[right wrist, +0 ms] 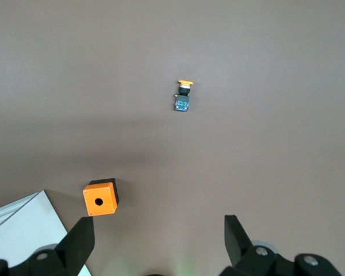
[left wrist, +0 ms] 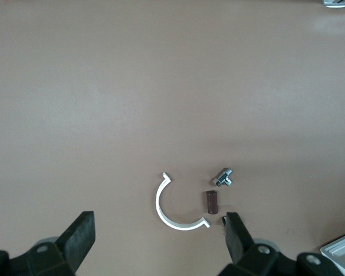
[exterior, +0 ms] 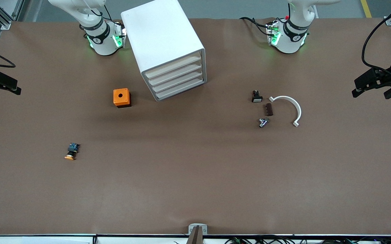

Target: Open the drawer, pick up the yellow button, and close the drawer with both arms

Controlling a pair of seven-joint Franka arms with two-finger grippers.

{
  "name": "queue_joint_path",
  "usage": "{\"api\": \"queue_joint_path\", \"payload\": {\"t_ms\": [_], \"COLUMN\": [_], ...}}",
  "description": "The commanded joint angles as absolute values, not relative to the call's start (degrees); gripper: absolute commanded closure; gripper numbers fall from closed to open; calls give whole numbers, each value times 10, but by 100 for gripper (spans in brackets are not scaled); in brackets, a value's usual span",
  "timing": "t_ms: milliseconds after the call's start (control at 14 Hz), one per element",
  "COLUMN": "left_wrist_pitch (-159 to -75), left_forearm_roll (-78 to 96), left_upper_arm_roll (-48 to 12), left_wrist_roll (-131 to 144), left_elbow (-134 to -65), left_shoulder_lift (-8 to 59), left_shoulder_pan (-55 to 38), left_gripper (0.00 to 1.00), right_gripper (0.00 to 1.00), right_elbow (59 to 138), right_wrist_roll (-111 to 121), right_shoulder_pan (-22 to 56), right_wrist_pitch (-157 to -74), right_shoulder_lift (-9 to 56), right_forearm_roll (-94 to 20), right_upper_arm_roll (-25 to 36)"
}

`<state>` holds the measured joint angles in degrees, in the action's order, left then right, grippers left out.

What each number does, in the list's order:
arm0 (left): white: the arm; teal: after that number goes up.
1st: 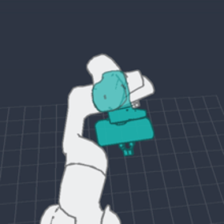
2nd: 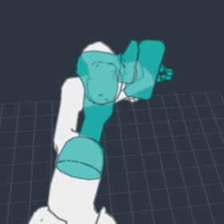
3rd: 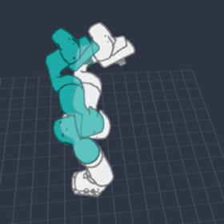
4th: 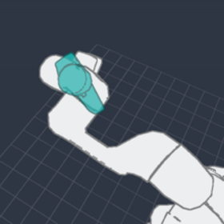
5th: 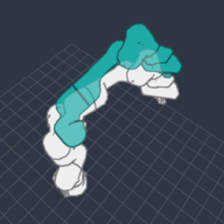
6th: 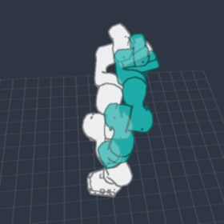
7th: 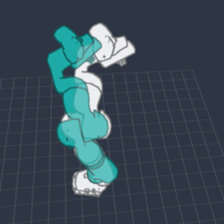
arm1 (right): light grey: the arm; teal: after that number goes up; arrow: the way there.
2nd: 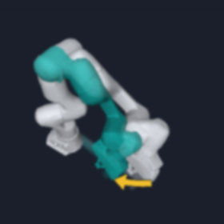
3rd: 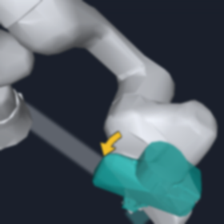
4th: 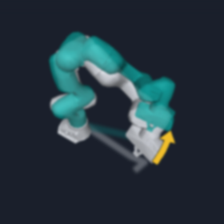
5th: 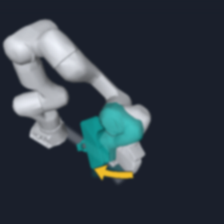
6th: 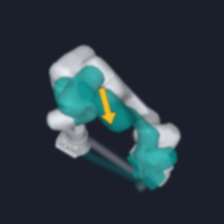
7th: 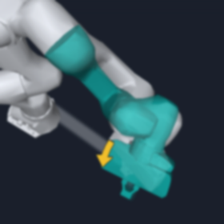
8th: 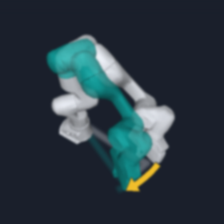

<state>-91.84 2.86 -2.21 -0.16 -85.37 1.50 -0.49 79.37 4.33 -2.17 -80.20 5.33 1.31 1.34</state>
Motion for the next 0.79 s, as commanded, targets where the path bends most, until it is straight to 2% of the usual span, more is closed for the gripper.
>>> {"api": "queue_joint_path", "payload": {"t_ms": [0,571,714], "left_wrist_pitch": [-905,-905,-905], "left_forearm_roll": [18,18,18], "left_upper_arm_roll": [-28,-28,-28], "left_wrist_roll": [5,5,5], "left_elbow": [-839,-839,-839], "left_shoulder_lift": [18,19,18], "left_shoulder_pan": [-3,-3,-3], "left_gripper": [1,0,0], "right_gripper": [0,0,0], "right_elbow": [802,803,830], "right_wrist_roll": [36,36,35], "right_shoulder_pan": [-18,-21,-23], "right_wrist_pitch": [-789,-783,-782], "right_shoulder_lift": [44,38,21], "right_forearm_roll": [10,-6,-7], "right_upper_arm_roll": [15,18,18]}}
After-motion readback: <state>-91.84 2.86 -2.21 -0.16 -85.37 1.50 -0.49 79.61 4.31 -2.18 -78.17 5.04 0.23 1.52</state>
